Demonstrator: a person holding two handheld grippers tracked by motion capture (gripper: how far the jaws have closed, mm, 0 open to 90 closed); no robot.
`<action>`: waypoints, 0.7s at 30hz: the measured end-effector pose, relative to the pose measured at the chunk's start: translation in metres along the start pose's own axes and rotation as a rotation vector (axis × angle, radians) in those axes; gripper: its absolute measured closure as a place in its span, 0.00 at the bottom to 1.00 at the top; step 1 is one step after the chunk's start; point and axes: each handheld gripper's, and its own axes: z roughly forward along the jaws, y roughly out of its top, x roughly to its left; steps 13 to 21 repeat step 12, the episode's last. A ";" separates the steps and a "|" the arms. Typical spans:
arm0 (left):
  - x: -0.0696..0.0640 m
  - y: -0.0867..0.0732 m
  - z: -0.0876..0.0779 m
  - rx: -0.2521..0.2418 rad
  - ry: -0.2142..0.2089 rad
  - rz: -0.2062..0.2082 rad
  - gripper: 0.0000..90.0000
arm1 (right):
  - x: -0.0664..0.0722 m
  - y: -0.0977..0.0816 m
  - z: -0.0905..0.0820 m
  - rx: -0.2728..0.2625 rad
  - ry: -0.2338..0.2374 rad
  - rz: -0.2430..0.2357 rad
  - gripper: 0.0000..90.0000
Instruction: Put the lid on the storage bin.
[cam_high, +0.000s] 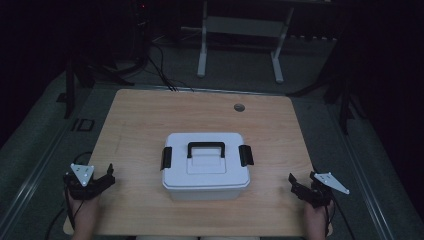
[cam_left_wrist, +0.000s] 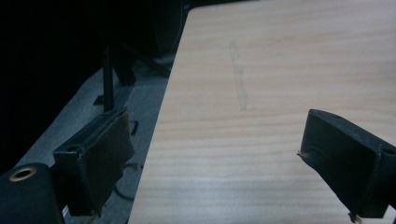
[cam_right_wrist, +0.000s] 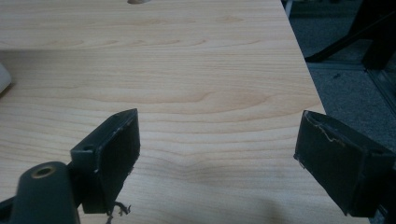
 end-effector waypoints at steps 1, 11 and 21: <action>0.000 0.000 0.000 0.000 0.000 0.000 0.10 | 0.000 0.000 0.000 0.000 0.000 0.000 0.15; -0.001 -0.001 0.001 0.000 -0.030 -0.003 0.10 | 0.003 0.000 0.001 0.012 -0.007 -0.024 0.15; -0.001 -0.001 0.001 0.001 -0.037 -0.005 0.10 | 0.003 0.000 0.001 0.012 -0.007 -0.024 0.15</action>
